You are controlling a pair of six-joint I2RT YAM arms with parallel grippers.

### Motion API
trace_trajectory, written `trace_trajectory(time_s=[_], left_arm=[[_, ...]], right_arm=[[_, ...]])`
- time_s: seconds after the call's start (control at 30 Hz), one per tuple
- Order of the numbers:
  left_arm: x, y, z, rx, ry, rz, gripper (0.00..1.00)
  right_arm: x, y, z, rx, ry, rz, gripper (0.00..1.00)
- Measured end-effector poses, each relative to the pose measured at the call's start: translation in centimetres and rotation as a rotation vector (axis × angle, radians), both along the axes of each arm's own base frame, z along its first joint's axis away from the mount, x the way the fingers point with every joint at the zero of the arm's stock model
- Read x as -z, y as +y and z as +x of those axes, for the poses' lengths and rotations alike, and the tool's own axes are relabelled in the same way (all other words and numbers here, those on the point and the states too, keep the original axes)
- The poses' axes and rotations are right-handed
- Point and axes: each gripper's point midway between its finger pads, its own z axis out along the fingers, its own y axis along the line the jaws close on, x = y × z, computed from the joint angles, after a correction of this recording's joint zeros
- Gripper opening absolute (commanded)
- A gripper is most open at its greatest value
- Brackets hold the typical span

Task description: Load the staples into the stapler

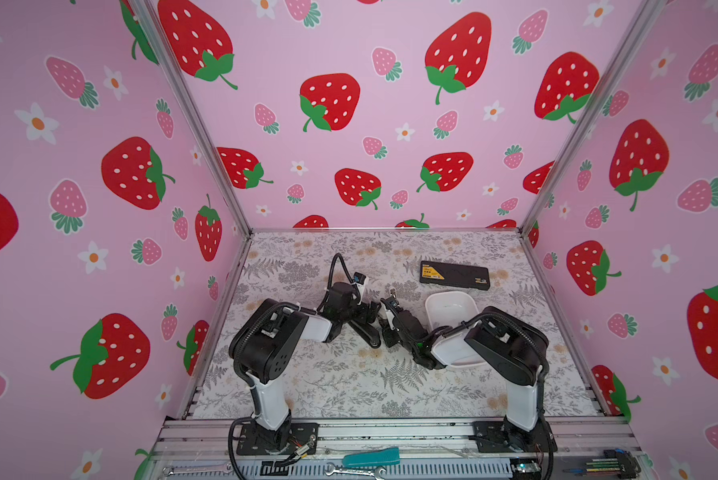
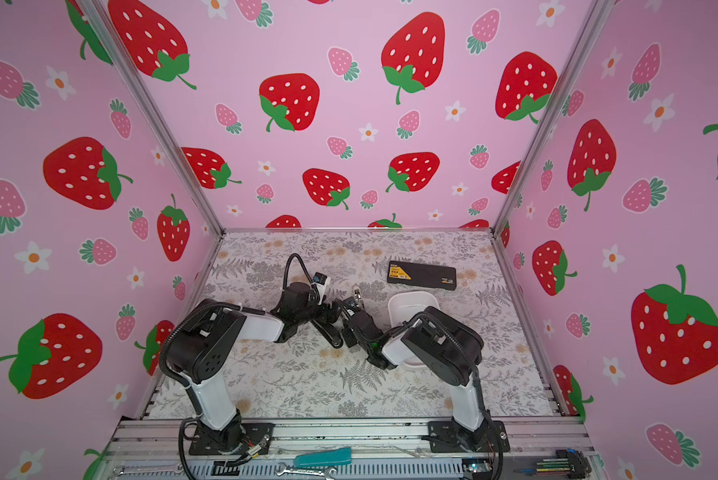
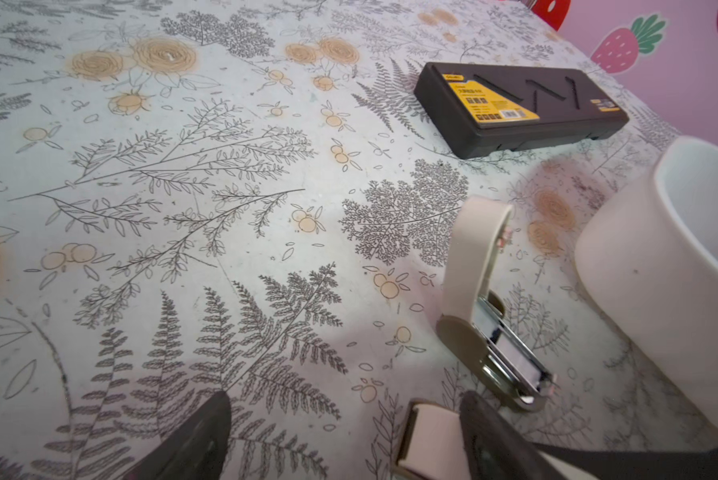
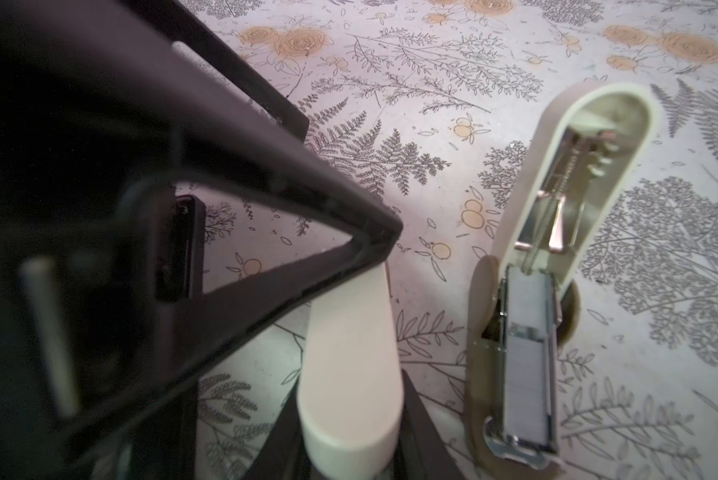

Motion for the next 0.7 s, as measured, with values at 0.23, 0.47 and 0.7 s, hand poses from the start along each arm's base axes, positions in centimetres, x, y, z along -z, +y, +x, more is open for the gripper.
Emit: trace_trajectory(time_s=[0.23,0.47,0.7], left_arm=[[-0.4,0.0,0.0,0.012,-0.041,0.002,0.88],[-0.6,0.0,-0.1,0.02,-0.065,0.0,0.88],[-0.7,-0.2,-0.2,0.03,-0.072,-0.002,0.87]], right_arm=[[-0.4,-1.2,-1.1,-0.005,0.03,-0.006,0.37],[-5.6,-2.2,-2.2,-0.019,-0.004,0.063,0.3],[-9.2,-1.1,-1.3,-0.011,-0.043,0.125,0.23]])
